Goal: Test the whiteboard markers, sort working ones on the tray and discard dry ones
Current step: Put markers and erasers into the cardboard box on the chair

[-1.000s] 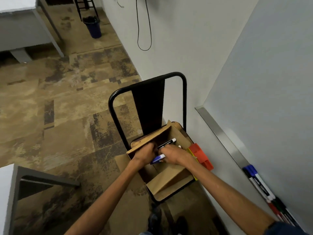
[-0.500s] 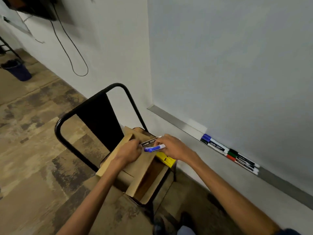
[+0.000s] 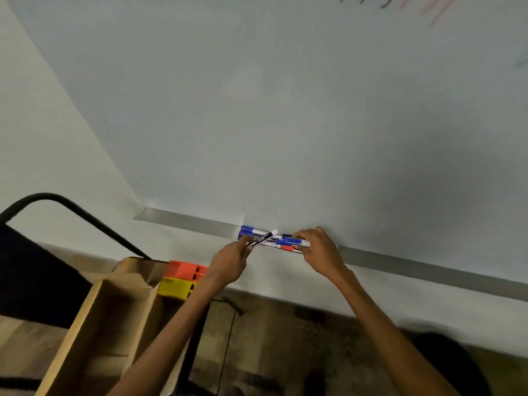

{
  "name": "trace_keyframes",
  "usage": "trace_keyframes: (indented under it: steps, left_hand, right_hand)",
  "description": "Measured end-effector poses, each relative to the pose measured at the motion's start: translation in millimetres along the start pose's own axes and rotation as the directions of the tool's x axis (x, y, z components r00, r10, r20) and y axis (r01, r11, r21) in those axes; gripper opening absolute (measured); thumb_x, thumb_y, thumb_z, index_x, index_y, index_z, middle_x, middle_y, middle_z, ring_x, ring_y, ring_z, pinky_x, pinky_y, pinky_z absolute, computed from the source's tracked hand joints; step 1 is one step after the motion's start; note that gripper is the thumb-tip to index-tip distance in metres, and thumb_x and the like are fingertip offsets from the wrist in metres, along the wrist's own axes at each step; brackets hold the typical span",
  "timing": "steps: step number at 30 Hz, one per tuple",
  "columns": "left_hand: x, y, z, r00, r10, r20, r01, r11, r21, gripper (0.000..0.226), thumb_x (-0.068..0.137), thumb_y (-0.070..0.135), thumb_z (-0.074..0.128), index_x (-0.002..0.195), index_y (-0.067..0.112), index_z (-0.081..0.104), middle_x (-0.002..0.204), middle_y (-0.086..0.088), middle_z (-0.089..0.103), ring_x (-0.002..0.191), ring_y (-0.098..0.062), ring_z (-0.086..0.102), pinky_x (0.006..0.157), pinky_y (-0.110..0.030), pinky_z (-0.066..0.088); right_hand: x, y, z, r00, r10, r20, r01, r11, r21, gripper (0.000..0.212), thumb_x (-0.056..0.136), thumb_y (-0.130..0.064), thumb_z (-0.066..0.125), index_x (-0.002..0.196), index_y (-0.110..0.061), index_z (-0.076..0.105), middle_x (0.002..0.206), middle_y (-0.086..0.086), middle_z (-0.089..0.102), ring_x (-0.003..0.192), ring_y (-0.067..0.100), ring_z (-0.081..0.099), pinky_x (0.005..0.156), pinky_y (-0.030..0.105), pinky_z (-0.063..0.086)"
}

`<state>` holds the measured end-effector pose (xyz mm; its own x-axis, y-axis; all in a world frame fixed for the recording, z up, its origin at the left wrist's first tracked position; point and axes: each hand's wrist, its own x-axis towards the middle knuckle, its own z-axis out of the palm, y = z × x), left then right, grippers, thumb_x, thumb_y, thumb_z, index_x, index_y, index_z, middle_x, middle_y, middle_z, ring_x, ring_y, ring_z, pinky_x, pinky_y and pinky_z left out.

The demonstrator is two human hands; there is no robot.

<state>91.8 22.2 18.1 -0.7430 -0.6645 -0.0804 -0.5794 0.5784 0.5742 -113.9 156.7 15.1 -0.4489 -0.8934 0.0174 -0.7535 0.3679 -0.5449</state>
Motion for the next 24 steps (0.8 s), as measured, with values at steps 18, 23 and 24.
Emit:
trace_keyframes:
  steps: [18, 23, 24]
  left_hand:
    - [71.4, 91.2, 93.9, 0.994, 0.093, -0.051, -0.095, 0.995, -0.026, 0.023, 0.091, 0.013, 0.059, 0.113, 0.017, 0.066, 0.099, -0.003, 0.062, 0.091, -0.020, 0.058, 0.079, -0.035, 0.049]
    - [80.9, 96.5, 106.4, 0.995, 0.085, -0.054, -0.085, 0.996, 0.000, 0.020, 0.091, 0.013, 0.057, 0.108, 0.017, 0.067, 0.097, -0.002, 0.062, 0.090, -0.022, 0.058, 0.078, -0.037, 0.049]
    - [82.6, 97.9, 109.1, 0.994, 0.091, -0.056, -0.091, 0.996, 0.008, 0.020, 0.092, 0.012, 0.057, 0.108, 0.017, 0.067, 0.097, -0.002, 0.063, 0.090, -0.021, 0.058, 0.078, -0.037, 0.049]
  right_hand:
    - [-9.1, 167.7, -6.3, 0.963, 0.259, 0.072, -0.258, 0.966, -0.013, 0.014, 0.083, -0.023, 0.073, 0.092, -0.013, 0.075, 0.087, 0.011, 0.069, 0.084, 0.024, 0.062, 0.065, 0.026, 0.044]
    - [-2.3, 169.2, 4.2, 0.964, 0.235, 0.125, -0.237, 0.972, -0.001, 0.015, 0.084, -0.021, 0.072, 0.089, -0.007, 0.075, 0.084, 0.013, 0.069, 0.076, 0.027, 0.065, 0.060, 0.024, 0.039]
    - [-2.2, 169.5, 4.3, 0.965, 0.224, 0.134, -0.227, 0.974, 0.003, 0.017, 0.085, -0.022, 0.071, 0.090, -0.007, 0.075, 0.086, 0.013, 0.068, 0.077, 0.026, 0.065, 0.060, 0.024, 0.039]
